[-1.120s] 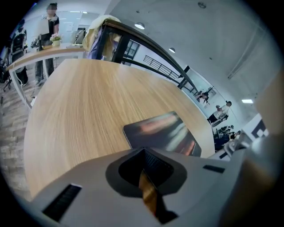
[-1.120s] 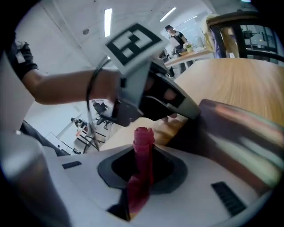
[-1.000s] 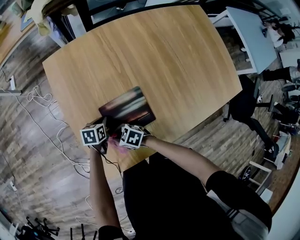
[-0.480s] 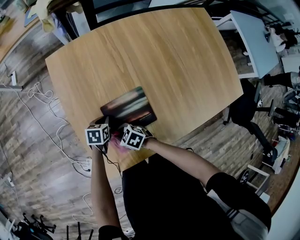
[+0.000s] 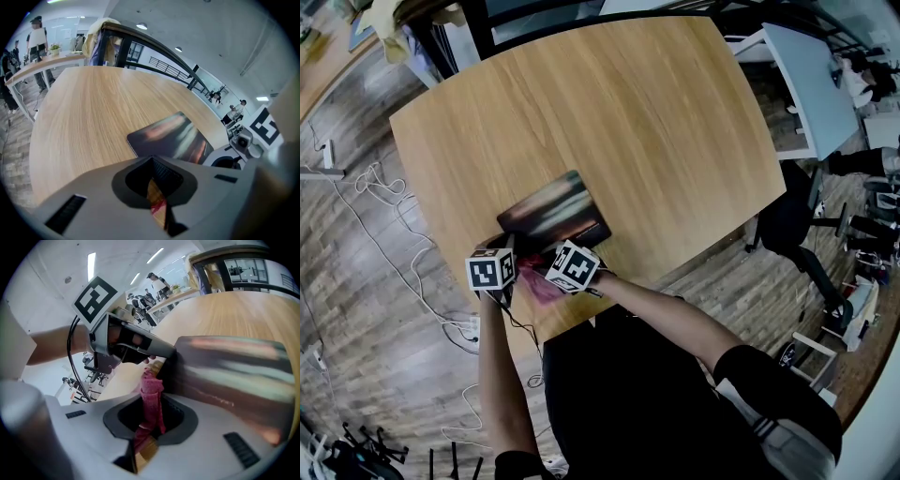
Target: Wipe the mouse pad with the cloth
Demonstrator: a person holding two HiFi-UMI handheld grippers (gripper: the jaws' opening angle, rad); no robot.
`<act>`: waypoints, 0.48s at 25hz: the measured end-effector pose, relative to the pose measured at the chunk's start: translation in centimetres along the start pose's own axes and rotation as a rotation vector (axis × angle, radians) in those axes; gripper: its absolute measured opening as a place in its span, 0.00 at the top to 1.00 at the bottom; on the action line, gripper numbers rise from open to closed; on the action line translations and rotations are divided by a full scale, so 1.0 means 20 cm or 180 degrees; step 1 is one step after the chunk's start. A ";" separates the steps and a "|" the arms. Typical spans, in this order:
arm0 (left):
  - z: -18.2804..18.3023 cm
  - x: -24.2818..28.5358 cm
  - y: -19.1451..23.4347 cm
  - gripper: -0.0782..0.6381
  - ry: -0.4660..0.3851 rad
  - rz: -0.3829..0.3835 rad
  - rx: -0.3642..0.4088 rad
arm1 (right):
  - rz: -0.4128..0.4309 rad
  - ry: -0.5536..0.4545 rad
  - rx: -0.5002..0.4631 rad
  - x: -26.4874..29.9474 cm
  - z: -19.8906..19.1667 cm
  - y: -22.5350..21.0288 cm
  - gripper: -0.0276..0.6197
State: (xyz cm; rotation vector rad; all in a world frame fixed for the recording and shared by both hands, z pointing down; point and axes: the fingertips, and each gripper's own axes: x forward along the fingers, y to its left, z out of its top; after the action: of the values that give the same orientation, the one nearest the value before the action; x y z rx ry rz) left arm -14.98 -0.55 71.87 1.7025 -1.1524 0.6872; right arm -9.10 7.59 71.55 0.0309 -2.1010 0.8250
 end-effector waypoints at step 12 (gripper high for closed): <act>0.00 0.00 0.01 0.86 -0.0030 0.0036 -0.0086 | -0.0045 0.0023 0.0024 -0.07 -0.03 -0.09 0.84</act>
State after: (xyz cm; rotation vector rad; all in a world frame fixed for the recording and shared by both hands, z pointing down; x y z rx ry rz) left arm -15.15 -0.51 72.02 1.6794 -1.1737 0.6685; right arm -7.36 6.16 71.75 0.0467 -2.0888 0.8236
